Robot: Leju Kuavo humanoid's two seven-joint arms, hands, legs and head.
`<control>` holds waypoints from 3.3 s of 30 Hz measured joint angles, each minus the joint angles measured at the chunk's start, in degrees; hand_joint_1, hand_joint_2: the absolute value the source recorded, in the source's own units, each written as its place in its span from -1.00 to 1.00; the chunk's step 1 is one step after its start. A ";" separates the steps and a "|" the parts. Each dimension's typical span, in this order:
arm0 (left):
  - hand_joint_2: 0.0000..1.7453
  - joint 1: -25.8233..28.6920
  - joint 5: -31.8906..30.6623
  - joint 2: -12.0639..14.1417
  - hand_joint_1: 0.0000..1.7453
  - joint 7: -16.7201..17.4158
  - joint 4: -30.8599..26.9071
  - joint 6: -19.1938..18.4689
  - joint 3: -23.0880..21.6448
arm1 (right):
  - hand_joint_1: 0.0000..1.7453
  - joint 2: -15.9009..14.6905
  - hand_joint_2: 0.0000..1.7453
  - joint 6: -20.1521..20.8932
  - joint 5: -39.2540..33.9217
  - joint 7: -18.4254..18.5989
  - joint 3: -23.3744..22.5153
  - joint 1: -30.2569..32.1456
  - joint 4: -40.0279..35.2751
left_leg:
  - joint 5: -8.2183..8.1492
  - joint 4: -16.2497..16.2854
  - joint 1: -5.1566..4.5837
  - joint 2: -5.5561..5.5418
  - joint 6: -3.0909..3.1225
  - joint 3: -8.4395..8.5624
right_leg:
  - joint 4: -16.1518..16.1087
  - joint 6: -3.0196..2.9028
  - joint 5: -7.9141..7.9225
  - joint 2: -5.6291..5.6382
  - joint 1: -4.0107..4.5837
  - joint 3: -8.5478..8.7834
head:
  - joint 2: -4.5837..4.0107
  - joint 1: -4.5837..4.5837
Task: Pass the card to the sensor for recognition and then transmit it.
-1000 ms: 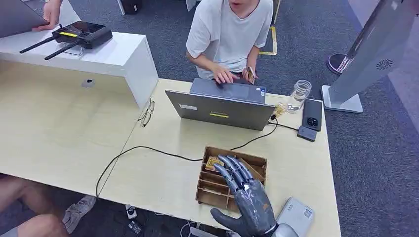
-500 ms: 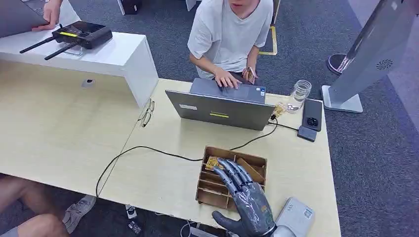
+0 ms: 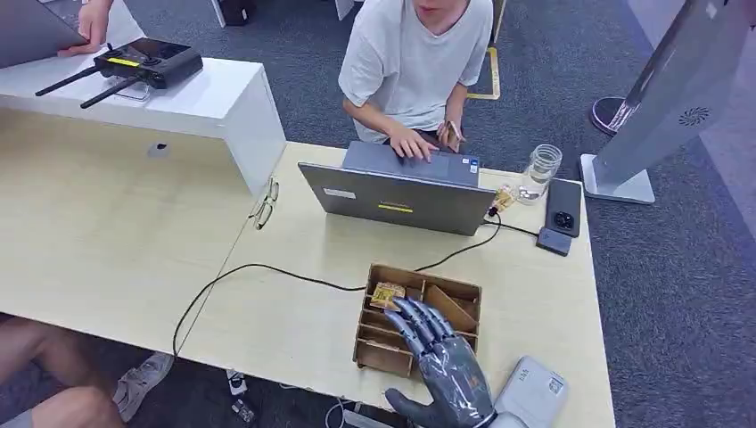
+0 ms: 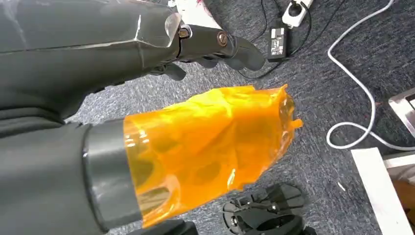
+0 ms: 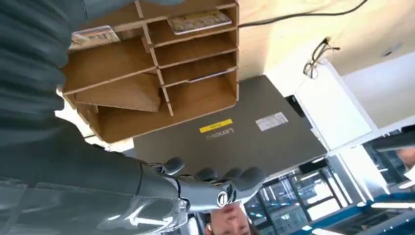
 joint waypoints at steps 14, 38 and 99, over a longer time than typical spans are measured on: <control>-1.00 -0.01 -0.33 -0.02 -1.00 0.04 0.00 -0.09 0.00 | -1.00 0.00 1.00 -0.04 3.24 2.38 0.00 0.09 2.47 | 0.00 0.00 0.00 0.00 0.00 0.00 | 0.00 0.00 0.00 0.00 0.00 0.00 | 0.00 0.00; -1.00 -0.01 -0.90 -0.15 -1.00 0.07 0.00 -0.09 0.00 | -1.00 -0.22 1.00 -1.64 9.42 6.51 -2.75 2.96 4.07 | 0.00 0.00 0.00 0.00 0.00 0.00 | 0.00 0.00 0.00 0.00 0.00 0.00 | 0.00 0.00; -1.00 -0.02 -1.40 -0.48 -1.00 0.07 0.00 -0.15 0.00 | -0.32 -0.35 1.00 -3.98 11.56 9.53 -5.57 4.34 7.45 | 0.00 0.00 0.00 0.01 0.00 0.00 | 0.00 0.00 0.00 0.00 0.00 -0.01 | 0.00 0.00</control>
